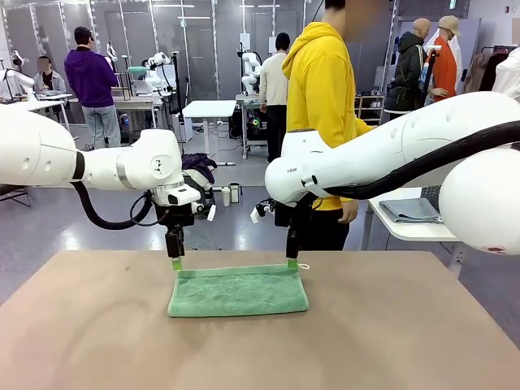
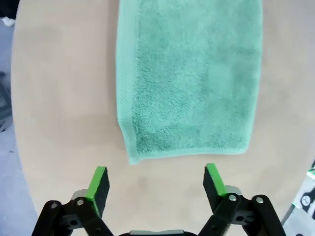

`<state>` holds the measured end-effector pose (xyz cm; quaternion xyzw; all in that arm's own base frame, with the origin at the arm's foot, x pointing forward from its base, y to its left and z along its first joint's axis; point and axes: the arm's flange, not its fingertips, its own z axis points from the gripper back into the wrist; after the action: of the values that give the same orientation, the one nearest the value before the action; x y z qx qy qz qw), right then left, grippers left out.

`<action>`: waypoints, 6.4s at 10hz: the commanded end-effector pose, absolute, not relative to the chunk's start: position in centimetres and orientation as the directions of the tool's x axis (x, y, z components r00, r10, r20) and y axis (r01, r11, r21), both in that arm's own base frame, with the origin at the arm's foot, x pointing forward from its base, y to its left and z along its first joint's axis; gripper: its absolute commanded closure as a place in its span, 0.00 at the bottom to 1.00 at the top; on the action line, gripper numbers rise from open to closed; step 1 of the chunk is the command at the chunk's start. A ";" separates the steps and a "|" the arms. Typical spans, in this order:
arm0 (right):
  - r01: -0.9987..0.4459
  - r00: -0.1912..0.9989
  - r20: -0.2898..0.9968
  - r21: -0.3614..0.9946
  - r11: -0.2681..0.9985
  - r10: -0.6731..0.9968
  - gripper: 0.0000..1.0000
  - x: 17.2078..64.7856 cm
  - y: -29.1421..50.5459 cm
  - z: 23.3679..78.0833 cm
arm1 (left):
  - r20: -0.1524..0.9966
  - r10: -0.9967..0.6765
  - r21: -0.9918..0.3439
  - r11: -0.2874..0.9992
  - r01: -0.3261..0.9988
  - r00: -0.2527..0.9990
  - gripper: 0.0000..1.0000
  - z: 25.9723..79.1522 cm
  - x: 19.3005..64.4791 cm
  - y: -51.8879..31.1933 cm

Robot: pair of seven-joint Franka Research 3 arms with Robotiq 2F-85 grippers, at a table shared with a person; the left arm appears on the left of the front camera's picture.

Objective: Fold the towels and place them in the basket.
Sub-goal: When a person lays out a Towel with hook on the table, fold it in half twice.

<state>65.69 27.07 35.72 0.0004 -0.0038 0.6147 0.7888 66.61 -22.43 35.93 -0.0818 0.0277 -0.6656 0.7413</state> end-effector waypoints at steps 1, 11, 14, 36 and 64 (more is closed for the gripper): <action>-0.979 0.203 -0.012 -0.032 0.203 0.979 0.00 63.9 26.5 35.8 | 0.086 -0.995 -0.140 0.046 0.989 0.058 0.00 35.6 64.2 -21.1; -0.922 0.384 0.011 -0.053 0.384 0.923 0.00 62.4 26.8 37.5 | 0.135 -0.975 -0.072 0.166 0.983 0.175 0.00 38.5 62.7 -21.3; -0.719 0.683 0.105 -0.080 0.691 0.723 0.00 59.1 27.1 36.8 | 0.170 -0.866 -0.054 0.469 0.882 0.471 0.00 38.6 57.7 -19.2; -0.083 0.989 0.124 0.058 0.995 0.075 0.00 62.1 24.4 31.5 | 0.374 -0.762 0.078 0.595 0.800 0.529 0.00 43.0 39.2 -10.8; -0.078 0.995 0.062 0.019 0.997 0.077 1.00 60.9 20.7 35.8 | 0.374 -0.762 0.078 0.595 0.800 0.529 0.00 43.0 39.2 -10.8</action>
<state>62.18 22.14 34.46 0.0250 -0.0292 0.0320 0.9987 39.28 -10.61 42.97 -0.0559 -0.1917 -0.4534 0.8687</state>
